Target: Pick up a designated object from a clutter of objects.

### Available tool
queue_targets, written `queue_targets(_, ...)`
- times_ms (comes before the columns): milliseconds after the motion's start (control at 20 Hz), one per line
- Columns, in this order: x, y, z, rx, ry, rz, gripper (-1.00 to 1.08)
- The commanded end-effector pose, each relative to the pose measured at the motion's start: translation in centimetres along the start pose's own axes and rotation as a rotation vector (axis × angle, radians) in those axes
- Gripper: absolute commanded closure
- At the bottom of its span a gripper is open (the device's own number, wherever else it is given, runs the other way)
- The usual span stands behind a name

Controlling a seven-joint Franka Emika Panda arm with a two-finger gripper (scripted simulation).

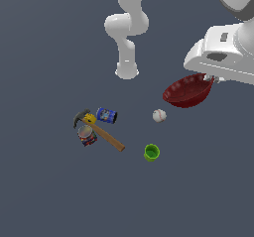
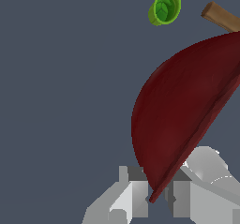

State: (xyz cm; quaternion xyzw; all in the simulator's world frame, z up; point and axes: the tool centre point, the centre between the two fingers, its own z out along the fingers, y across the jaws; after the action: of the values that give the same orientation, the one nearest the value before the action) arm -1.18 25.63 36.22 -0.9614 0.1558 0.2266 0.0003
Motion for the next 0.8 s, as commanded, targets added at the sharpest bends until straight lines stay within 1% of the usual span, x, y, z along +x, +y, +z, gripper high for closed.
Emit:
queue_targets(0, -1.7, -1.0, -2.7, 0.011, 0.035, -0.006, 1.08)
queue_targets(150, -3.3, -1.9, -5.0, 0.019, 0.066, -0.012, 1.08)
queue_targets(350, -4.7, -2.8, -7.1, 0.026, 0.094, -0.017, 1.08)
queue_targets(750, -6.1, -3.6, -9.0, 0.032, 0.121, -0.022, 1.08)
